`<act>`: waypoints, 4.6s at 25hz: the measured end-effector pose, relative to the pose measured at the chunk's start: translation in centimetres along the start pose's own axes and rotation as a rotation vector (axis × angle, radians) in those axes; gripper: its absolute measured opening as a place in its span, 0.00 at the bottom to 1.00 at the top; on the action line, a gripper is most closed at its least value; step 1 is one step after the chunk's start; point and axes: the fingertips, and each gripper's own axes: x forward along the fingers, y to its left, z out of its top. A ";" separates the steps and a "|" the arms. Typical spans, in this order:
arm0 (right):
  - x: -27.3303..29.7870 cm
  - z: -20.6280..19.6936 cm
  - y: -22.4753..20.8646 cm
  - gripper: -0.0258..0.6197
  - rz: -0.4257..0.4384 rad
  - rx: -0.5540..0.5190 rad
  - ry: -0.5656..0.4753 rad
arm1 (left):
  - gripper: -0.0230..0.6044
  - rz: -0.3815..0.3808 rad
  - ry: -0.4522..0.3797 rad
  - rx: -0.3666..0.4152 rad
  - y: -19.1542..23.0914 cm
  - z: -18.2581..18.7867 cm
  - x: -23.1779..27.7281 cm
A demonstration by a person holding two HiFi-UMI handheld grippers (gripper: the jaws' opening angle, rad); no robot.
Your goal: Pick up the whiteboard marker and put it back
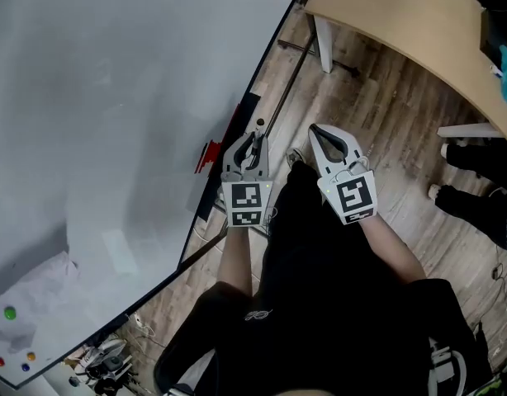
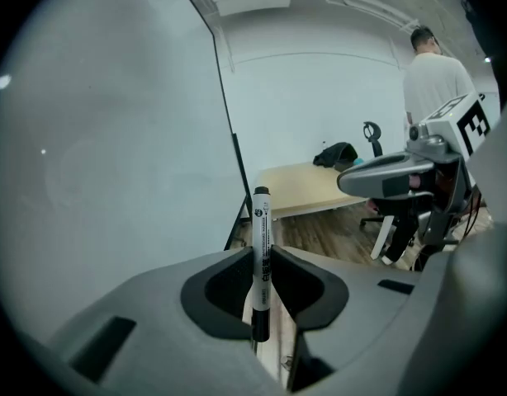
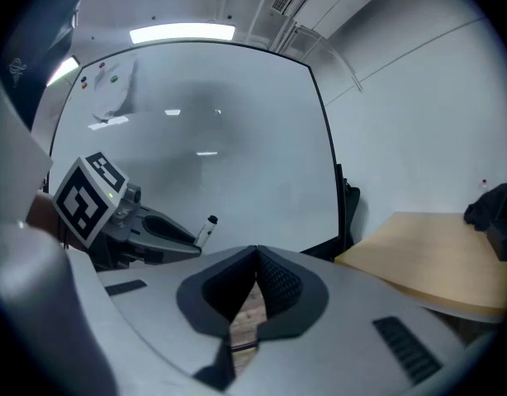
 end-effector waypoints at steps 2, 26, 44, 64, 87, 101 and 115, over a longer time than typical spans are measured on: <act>1.2 0.3 -0.2 0.04 0.003 -0.003 0.005 | 0.14 0.012 0.043 0.031 1.3 -0.6 1.3; 6.5 -3.8 -2.8 0.04 0.022 0.046 0.114 | 0.14 0.084 0.490 0.224 6.1 -11.0 8.1; 9.9 -4.6 -0.6 0.04 0.102 0.051 0.145 | 0.14 0.031 0.573 0.135 6.5 -13.0 9.0; 9.0 -4.3 -1.0 0.04 0.085 0.044 0.144 | 0.14 0.026 0.622 0.108 6.5 -14.0 9.4; 8.2 -3.9 -0.4 0.04 0.103 0.020 0.142 | 0.15 0.056 0.607 0.117 6.9 -13.3 8.6; 4.4 -1.4 3.8 0.04 0.276 -0.063 0.070 | 0.15 0.245 0.282 -0.181 4.7 -8.2 0.0; 1.8 1.1 12.4 0.04 0.469 -0.095 -0.006 | 0.07 0.476 -0.073 -0.436 3.2 -5.8 -11.5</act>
